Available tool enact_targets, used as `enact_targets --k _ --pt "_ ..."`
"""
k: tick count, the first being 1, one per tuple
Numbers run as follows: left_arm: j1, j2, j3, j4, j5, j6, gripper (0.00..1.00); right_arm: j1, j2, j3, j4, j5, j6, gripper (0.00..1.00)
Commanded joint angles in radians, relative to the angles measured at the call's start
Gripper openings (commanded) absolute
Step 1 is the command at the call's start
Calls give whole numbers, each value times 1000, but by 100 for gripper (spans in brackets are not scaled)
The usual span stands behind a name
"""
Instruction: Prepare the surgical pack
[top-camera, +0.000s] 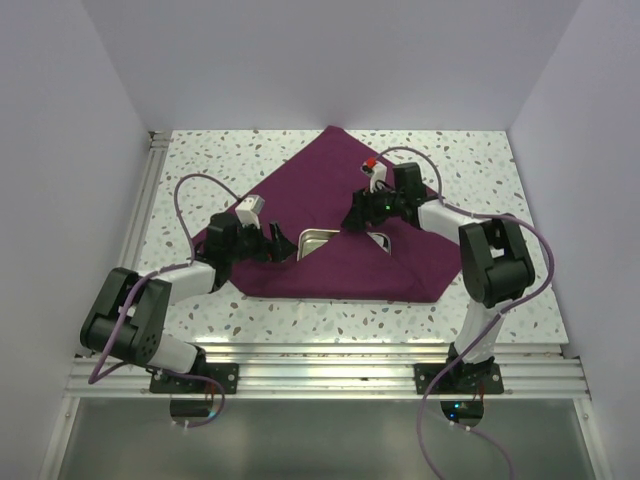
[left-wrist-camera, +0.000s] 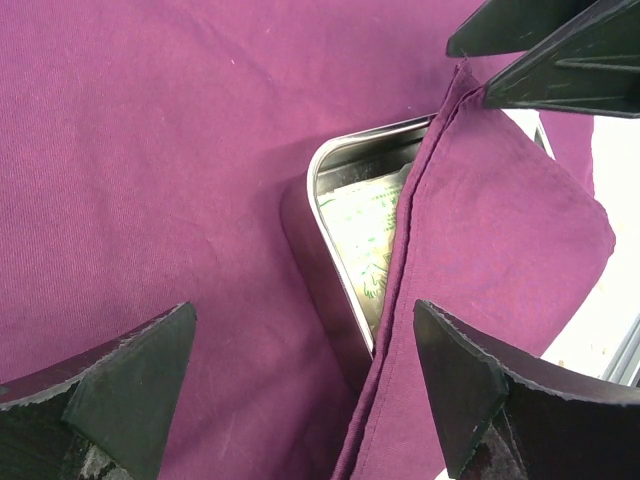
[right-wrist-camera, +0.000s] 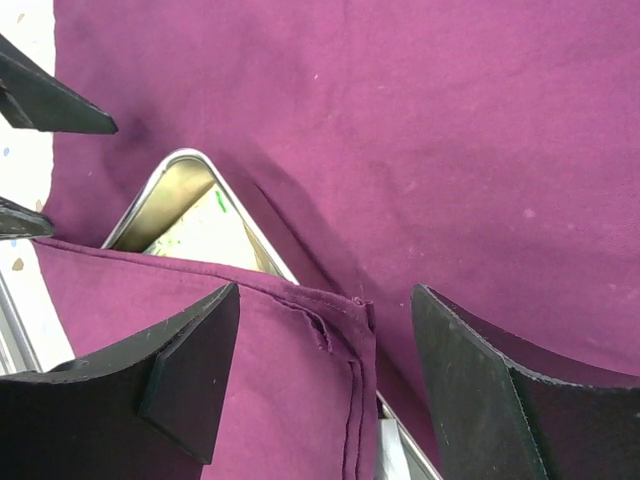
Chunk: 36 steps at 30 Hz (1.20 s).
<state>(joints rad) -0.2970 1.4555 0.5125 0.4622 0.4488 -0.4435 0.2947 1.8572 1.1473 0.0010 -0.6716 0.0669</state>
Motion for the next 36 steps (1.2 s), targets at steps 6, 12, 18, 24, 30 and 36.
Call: enact_targets --k 6,12,18,24,30,36 --pt "-5 6 14 53 -7 28 93 6 27 36 -55 -22 -38 72" --pt "-7 14 15 55 -4 29 93 4 8 9 -45 -48 -38 66" --pt "-7 16 17 46 -9 35 93 4 13 12 -56 -40 -41 51" --pt "-8 16 18 41 -12 38 93 4 17 19 -58 -3 -29 30" --pt "-13 12 21 39 -4 43 93 4 23 32 -35 -5 0 3" --pt "-65 8 44 39 8 74 95 4 34 54 -4 -49 59 0"
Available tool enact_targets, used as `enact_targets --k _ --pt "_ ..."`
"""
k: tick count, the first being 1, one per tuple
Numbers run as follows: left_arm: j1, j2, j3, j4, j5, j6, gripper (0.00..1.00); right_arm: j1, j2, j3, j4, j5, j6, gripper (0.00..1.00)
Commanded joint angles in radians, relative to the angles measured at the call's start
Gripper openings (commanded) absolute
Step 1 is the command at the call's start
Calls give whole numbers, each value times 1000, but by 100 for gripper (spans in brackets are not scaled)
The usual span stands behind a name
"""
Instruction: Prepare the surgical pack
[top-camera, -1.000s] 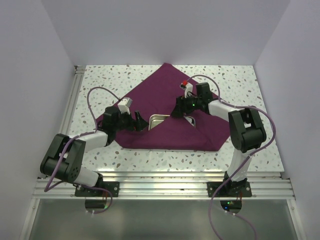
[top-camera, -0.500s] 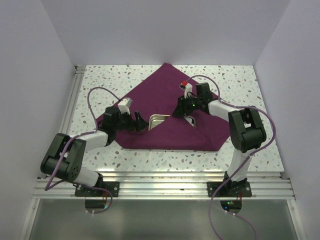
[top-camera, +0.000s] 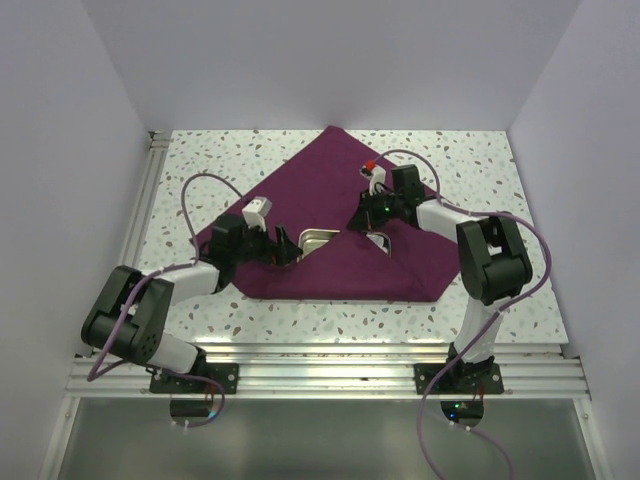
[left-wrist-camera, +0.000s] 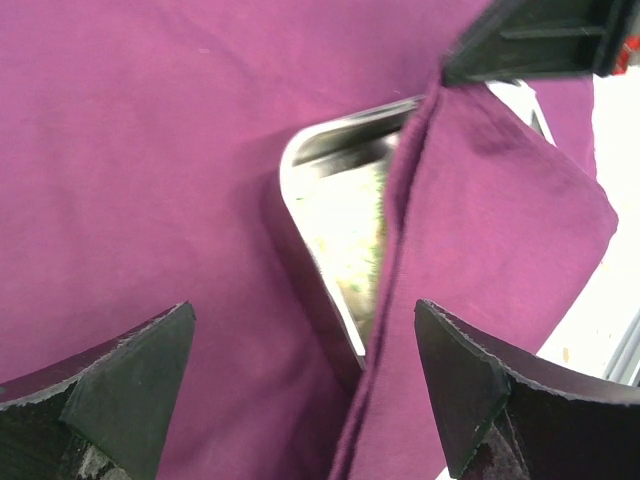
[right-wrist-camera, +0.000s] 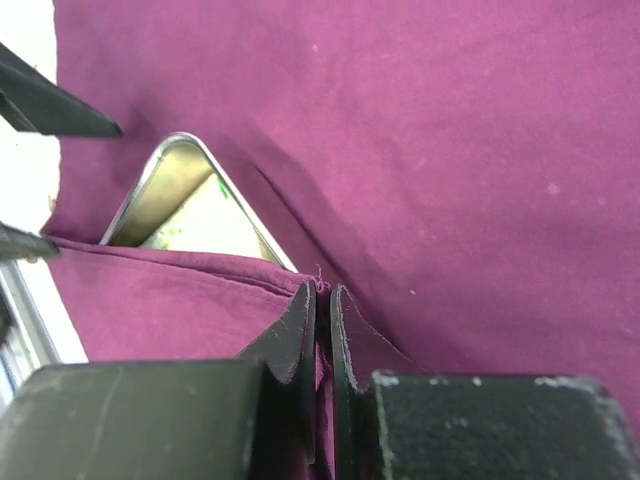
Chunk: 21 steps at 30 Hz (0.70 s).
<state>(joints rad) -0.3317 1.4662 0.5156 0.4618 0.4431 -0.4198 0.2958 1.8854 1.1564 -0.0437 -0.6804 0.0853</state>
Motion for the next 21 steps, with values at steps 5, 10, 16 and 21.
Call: enact_targets --k 5,10,16,21 --pt "-43 -33 79 26 3 55 96 3 -25 32 103 -73 79 0" --pt "-98 14 205 -77 -53 90 96 2 -48 22 131 -62 94 0" --pt "-115 172 363 -113 -37 101 95 3 -80 3 171 -76 120 0" --pt "-116 287 460 -103 20 104 93 -1 -106 -18 195 -65 131 0"
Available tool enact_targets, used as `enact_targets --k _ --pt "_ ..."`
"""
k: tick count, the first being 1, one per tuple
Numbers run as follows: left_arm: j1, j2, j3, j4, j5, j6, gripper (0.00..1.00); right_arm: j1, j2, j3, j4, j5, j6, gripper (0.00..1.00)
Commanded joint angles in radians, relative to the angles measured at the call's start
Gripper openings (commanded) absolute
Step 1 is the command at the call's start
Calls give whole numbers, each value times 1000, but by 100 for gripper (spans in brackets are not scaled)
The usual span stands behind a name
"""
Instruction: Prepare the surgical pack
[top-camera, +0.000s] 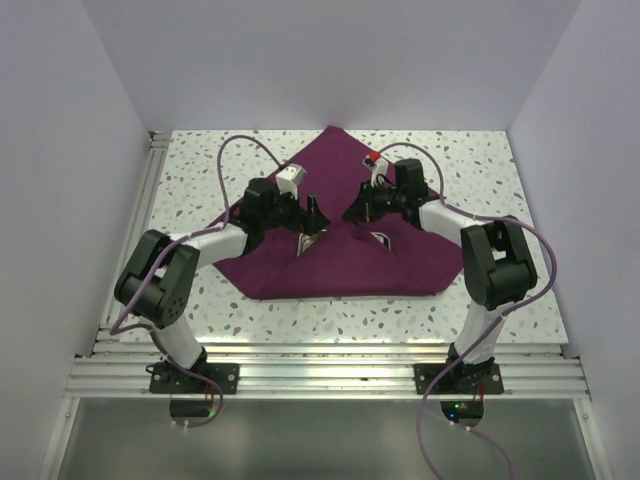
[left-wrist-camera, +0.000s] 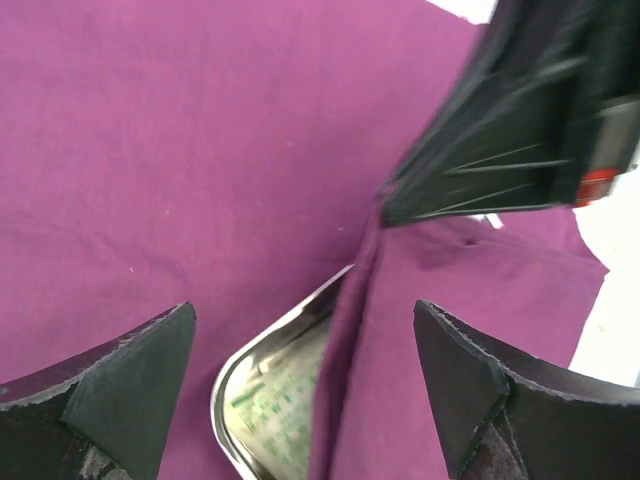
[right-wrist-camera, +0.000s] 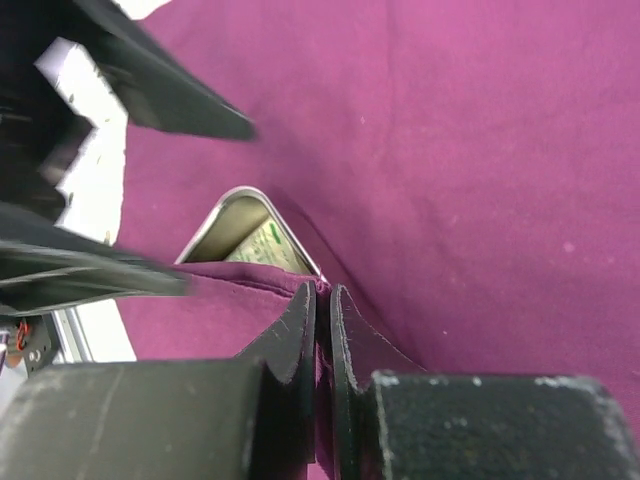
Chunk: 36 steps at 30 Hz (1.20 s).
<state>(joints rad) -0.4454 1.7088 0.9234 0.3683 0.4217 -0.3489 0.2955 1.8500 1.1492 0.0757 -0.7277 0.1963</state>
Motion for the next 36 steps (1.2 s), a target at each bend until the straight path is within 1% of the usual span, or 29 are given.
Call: enact_targets --k 1,6,8,11,16,17,19,20,22,23,25,26,27,28,29,31,32,33,34,36 --pt "-3 57 63 -5 52 33 92 -2 -75 -14 87 -13 25 0" --pt "-7 136 114 37 133 28 87 -10 -94 -29 121 -7 48 0" --pt "-13 152 129 44 156 24 84 -12 -91 -25 118 4 51 0" --pt "-13 167 140 49 178 14 83 -12 -89 -22 124 4 52 0" --pt "-13 184 141 86 221 -8 72 -12 -74 -11 133 1 60 0" --pt "-12 189 144 89 235 -12 65 -12 -72 -11 134 -4 64 0" --pt "-13 207 152 101 253 -24 57 -12 -71 -11 142 -4 68 0" --pt "-12 212 152 104 259 -27 47 -12 -71 -11 144 -6 72 0" --pt "-13 213 146 110 253 -28 39 -12 -66 -8 151 -9 75 0" --pt "-13 213 146 112 252 -28 30 -12 -64 -6 150 -10 78 0" --pt "-13 212 146 109 252 -25 18 -13 -57 -3 150 -15 81 0" --pt "-13 212 144 109 253 -25 3 -12 -54 -5 151 -13 83 0" --pt "-13 213 144 109 255 -27 0 -12 -52 -8 156 -15 86 2" --pt "-12 213 143 107 255 -27 0 -12 -49 -16 170 -16 89 3" --pt "-13 212 141 109 253 -27 0 -13 -45 -19 174 -15 92 9" --pt "-13 207 138 107 247 -25 0 -15 -41 -25 187 -16 95 30" --pt "-13 203 137 107 244 -24 0 -15 -38 -29 191 -18 97 52" --pt "-13 201 137 106 241 -22 0 -16 -37 -35 215 -21 98 61" --pt "-13 199 134 101 236 -21 0 -24 -35 -54 232 -27 106 69" --pt "-13 195 134 100 233 -18 0 -36 -34 -71 274 -32 117 80"
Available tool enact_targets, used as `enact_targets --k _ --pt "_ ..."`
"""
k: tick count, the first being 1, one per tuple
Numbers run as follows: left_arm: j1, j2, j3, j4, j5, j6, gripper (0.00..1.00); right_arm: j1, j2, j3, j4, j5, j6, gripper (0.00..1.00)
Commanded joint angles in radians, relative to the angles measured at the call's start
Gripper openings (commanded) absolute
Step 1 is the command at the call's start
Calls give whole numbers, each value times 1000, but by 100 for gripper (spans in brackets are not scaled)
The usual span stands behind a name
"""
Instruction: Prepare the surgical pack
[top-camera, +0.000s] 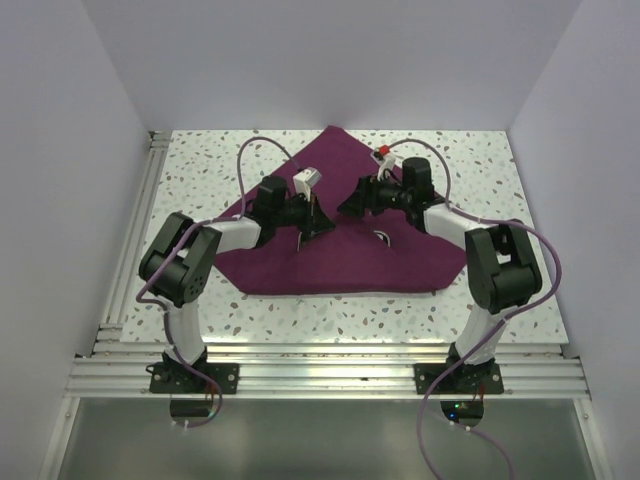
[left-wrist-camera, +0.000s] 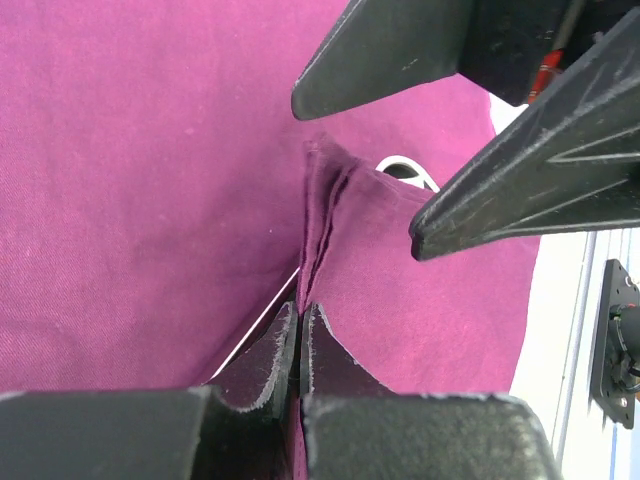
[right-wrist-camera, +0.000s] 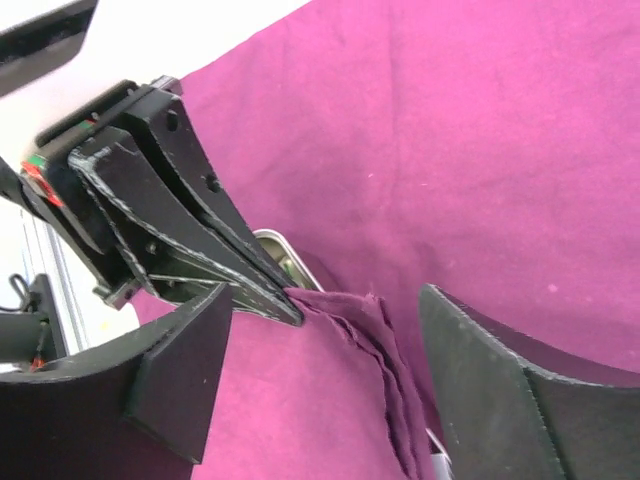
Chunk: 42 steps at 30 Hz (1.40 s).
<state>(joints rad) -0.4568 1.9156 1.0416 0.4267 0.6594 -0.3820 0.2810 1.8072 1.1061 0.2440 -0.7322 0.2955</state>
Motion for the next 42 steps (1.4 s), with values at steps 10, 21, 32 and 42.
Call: enact_targets --k 10,21,32,42 --pt "-2 -24 8 41 -6 15 0 -36 93 -23 124 -59 22 78" --pt "-2 -13 15 29 -15 15 0 -36 133 -35 225 -159 82 54" --pt "-2 17 44 -34 -64 35 0 -36 144 -19 195 -151 79 10" --pt "-2 -9 29 -54 -103 46 16 -36 193 67 29 -65 37 0"
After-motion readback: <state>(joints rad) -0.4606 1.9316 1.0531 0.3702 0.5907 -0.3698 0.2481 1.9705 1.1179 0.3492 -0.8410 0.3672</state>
